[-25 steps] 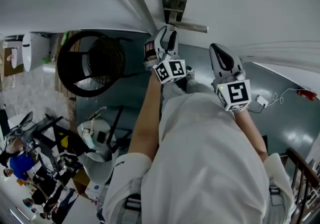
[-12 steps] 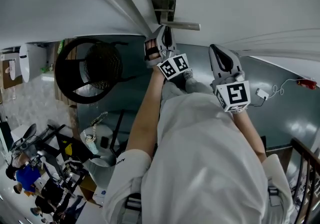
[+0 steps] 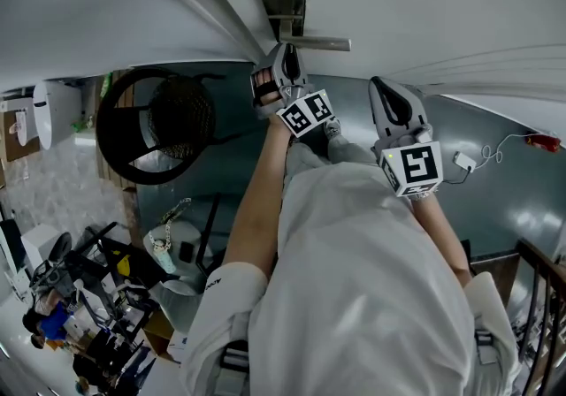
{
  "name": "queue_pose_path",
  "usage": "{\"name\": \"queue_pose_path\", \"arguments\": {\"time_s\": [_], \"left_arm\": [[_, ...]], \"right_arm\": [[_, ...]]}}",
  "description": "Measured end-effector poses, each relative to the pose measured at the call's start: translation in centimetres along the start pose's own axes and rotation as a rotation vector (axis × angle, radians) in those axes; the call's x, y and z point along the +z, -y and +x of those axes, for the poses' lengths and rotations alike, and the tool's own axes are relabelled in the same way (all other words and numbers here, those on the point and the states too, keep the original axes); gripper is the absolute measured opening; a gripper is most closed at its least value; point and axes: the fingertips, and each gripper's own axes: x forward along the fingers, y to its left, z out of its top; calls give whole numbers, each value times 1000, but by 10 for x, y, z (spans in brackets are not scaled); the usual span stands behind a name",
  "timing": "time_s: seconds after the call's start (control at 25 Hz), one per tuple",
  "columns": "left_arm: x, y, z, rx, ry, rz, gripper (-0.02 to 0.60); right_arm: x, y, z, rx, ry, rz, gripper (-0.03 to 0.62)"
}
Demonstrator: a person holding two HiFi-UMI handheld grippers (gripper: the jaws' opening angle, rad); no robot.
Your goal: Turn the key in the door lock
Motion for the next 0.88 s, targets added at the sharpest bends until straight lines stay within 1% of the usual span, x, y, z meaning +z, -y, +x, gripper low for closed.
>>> {"name": "queue_pose_path", "arguments": {"time_s": [0.08, 0.16, 0.28, 0.44, 0.56, 0.6, 0.64, 0.68, 0.72, 0.8, 0.88], "left_arm": [[0, -1, 0, -16, 2, -22, 67], [0, -1, 0, -34, 6, -73, 66], [2, -5, -2, -68, -10, -219, 66], [3, -9, -3, -72, -6, -424, 69], [2, -11, -3, -88, 7, -537, 67], [2, -12, -3, -98, 12, -598, 63], [1, -15, -4, -106, 13, -680, 28], [1, -18, -5, -106, 10, -761, 27], [1, -20, -6, -100, 7, -816, 26], [-1, -22, -8, -93, 12, -886, 26], [-3, -22, -6, -120, 29, -968, 26]], "right_arm": [[0, 0, 0, 2, 0, 0, -8], [-1, 0, 1, 5, -3, -2, -8], [-1, -2, 2, 14, -5, -2, -8], [-2, -3, 3, 26, -15, -10, -8], [-3, -3, 4, 35, -20, -16, -8], [-3, -2, 4, 37, -22, -18, -8], [-4, -1, 3, 37, -25, -20, -8], [-5, 0, 3, 38, -28, -23, -8], [-5, 1, 2, 40, -29, -26, -8], [-4, 1, 3, 46, -27, -29, -8], [-3, 4, 5, 47, -27, -30, -8]]}}
